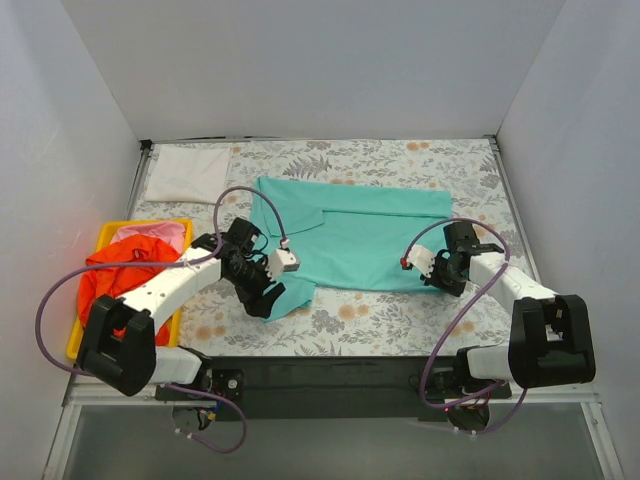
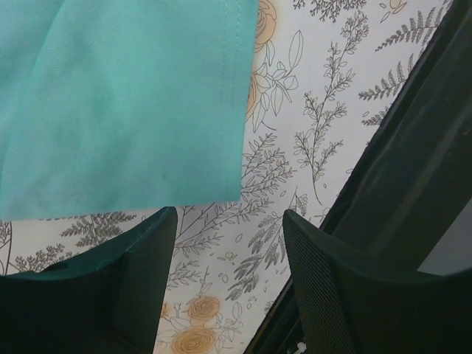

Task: Fold and stack the t-shirts
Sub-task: Fold the tshirt

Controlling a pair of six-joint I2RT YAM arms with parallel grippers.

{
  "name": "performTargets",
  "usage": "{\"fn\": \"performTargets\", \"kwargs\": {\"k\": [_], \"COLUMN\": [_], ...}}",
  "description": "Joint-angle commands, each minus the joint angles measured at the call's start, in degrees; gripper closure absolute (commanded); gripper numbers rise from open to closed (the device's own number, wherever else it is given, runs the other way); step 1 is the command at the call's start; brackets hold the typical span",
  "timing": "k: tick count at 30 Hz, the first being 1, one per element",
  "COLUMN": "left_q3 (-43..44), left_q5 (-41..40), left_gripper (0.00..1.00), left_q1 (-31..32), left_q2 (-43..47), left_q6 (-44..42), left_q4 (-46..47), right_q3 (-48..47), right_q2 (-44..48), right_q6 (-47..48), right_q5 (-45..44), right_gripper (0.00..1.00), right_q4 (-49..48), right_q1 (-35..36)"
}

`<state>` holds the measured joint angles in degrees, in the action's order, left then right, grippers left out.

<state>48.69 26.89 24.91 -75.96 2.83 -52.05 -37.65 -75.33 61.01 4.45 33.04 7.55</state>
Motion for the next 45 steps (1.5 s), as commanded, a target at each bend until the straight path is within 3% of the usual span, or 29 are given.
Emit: {"fn": "performTargets", "kwargs": {"k": [1,2,17,21,22,25,30,34,38,41,45], "left_q3": [-1.7,-2.3,-11.0,-12.6,-12.8,-13.2,-9.7,-4.1,0.6,6.3,15.8], "left_q5": [-3.6,-4.5,-15.0,-14.7,-14.3,-14.1,-9.5,-5.1,-2.9,-4.4,-4.0], "left_gripper": [0.41,0.41,0.48,0.64,0.77,1.0,1.0,1.0,1.0,1.0,1.0], "left_q1": [3.3,4.1,11.2,11.4,11.5,11.7,11.7,11.6,11.2,10.4,2.4], "left_q2": [0.9,0.9,-3.7,-4.3,-4.2,-3.6,2.2,8.1,12.7,10.5,3.4], "left_q6": [-1.6,-1.6,-7.0,-8.1,-8.2,-7.2,-6.2,-4.9,-4.2,-3.4,-5.7], "left_q4": [5.3,5.8,14.3,14.6,14.7,13.9,7.0,-4.2,-9.4,-10.0,-9.3], "right_q3": [0.3,0.3,-0.9,-1.4,-1.5,-1.6,-1.1,-1.1,-2.4,-5.3,-11.9], "right_q2": [0.8,0.7,-0.3,-0.7,-0.7,-0.2,1.1,8.7,14.2,12.8,6.2], "right_q6": [0.9,0.9,0.2,-0.3,-0.4,-0.6,0.1,1.8,4.4,5.5,6.5], "right_q5": [-0.2,-0.3,0.4,0.5,0.6,1.1,0.7,1.3,2.4,2.0,3.3], "right_gripper": [0.92,0.99,0.99,0.99,0.99,0.99,0.99,0.99,0.99,0.99,0.99], "right_q4": [-0.1,0.0,-0.1,0.0,-0.1,0.4,3.6,9.0,13.9,14.8,15.5], "right_q1": [0.3,0.3,0.3,0.3,0.2,0.3,0.3,-0.2,-0.3,-0.8,-3.1]}}
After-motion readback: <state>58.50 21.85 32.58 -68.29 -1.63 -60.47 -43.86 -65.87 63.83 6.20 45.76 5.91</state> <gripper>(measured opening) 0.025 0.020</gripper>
